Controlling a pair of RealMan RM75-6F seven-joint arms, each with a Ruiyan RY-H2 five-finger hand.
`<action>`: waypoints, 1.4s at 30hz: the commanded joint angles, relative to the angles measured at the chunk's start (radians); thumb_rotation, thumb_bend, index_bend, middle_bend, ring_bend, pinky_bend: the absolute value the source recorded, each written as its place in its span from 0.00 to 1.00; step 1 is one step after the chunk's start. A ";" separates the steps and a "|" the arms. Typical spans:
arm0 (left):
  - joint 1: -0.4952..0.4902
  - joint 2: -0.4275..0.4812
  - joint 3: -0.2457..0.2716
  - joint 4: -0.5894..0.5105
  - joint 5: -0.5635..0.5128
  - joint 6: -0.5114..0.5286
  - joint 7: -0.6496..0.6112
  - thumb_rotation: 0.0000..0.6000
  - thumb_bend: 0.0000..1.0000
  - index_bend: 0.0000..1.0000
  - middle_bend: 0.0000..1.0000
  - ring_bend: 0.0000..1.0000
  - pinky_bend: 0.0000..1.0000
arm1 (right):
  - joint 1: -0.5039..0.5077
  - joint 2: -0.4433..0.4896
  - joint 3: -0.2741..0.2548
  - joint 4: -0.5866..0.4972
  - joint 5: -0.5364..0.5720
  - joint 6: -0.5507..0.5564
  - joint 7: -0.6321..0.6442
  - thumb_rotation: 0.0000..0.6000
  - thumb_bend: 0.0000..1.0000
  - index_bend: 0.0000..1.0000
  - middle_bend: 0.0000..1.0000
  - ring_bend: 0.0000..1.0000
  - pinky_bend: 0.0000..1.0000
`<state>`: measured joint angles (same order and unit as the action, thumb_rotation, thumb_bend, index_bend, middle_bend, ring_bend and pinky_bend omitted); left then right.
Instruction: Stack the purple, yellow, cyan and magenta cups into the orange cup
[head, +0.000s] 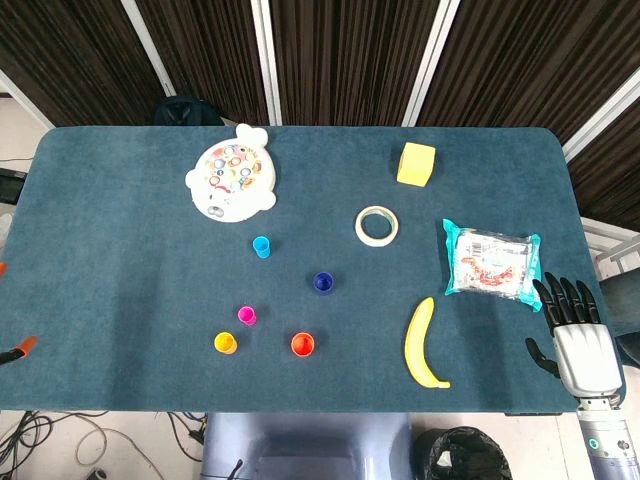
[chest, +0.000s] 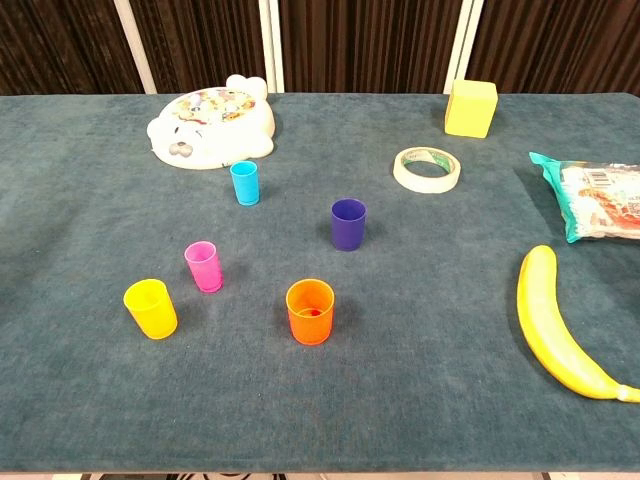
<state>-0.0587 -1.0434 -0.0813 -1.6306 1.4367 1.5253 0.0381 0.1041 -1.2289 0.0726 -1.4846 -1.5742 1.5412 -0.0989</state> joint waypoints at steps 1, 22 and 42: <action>0.000 0.000 0.000 0.000 0.000 0.000 0.000 1.00 0.00 0.00 0.00 0.00 0.05 | 0.000 0.001 -0.001 -0.002 0.001 -0.001 -0.001 1.00 0.36 0.00 0.00 0.01 0.00; 0.001 0.001 0.000 -0.002 -0.001 0.000 0.001 1.00 0.00 0.00 0.00 0.00 0.05 | -0.002 0.008 -0.004 -0.015 0.009 -0.010 0.002 1.00 0.36 0.00 0.00 0.01 0.00; -0.002 -0.013 0.003 -0.006 -0.001 -0.003 0.031 1.00 0.00 0.00 0.00 0.00 0.05 | 0.164 0.123 0.024 -0.121 0.055 -0.315 0.184 1.00 0.36 0.00 0.00 0.01 0.00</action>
<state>-0.0606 -1.0560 -0.0785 -1.6360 1.4363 1.5224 0.0687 0.1971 -1.1433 0.0717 -1.5785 -1.5366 1.3215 0.0491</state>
